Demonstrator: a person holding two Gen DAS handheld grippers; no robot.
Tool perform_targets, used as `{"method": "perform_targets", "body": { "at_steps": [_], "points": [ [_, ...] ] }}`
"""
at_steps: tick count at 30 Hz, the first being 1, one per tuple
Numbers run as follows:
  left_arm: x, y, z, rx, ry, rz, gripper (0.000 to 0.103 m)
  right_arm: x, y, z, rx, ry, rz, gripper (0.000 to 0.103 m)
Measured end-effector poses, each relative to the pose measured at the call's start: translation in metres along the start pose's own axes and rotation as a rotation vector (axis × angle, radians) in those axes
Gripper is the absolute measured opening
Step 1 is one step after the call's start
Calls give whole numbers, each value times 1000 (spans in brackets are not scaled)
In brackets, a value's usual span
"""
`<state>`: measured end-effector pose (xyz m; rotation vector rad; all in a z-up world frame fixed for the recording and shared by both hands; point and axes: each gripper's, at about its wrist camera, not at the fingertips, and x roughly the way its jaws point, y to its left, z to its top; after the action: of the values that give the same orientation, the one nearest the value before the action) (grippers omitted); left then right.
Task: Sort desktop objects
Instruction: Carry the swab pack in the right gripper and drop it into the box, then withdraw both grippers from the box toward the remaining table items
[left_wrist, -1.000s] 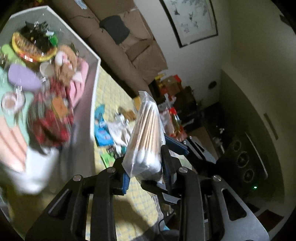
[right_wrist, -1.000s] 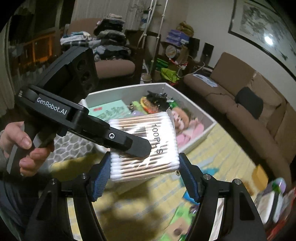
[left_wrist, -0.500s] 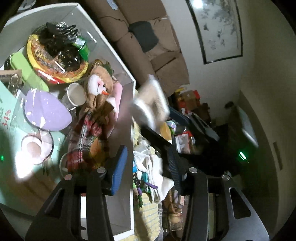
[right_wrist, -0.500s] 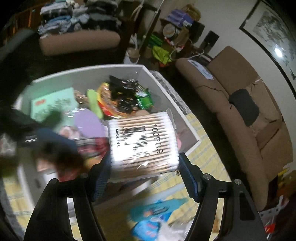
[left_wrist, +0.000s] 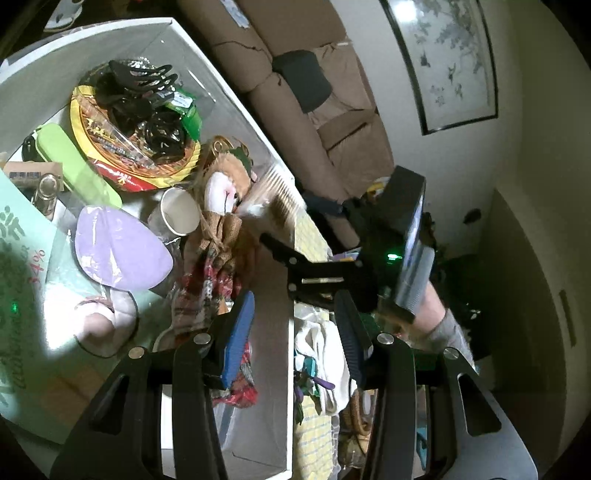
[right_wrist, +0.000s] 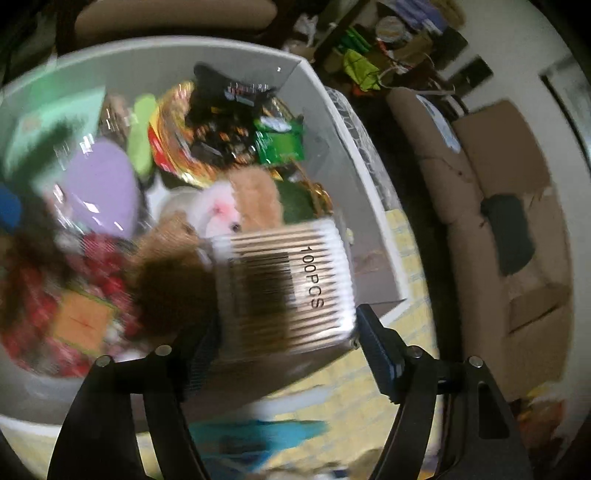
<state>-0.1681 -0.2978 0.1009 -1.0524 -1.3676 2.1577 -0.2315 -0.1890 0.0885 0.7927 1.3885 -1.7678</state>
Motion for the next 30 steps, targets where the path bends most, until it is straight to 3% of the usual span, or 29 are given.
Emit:
{"method": "perform_targets", "body": {
  "at_steps": [3, 12, 15, 18, 20, 22, 24, 28, 30],
  "points": [
    [1, 0, -3, 8, 11, 8, 43, 7, -6, -4, -27, 32, -85, 80],
    [-5, -11, -21, 79, 27, 50, 48, -34, -25, -28, 252, -108, 1, 80],
    [-7, -22, -28, 137, 14, 104, 59, -52, -16, -33, 382, -163, 86, 81],
    [-11, -34, -36, 197, -2, 158, 62, -62, 0, -38, 445, -172, 124, 81],
    [-16, -41, -43, 231, -12, 196, 73, -69, 12, -41, 457, -167, 121, 81],
    [-22, -46, -49, 255, -24, 212, 93, -75, 19, -43, 478, -173, 117, 81],
    [-31, -49, -56, 268, -55, 227, 100, -83, 23, -48, 514, -178, 111, 81],
    [-41, -55, -71, 305, -80, 239, 103, -102, 29, -63, 606, -189, 108, 84],
    [-43, -60, -81, 327, -92, 269, 103, -112, 35, -73, 647, -196, 120, 94]
  ]
}}
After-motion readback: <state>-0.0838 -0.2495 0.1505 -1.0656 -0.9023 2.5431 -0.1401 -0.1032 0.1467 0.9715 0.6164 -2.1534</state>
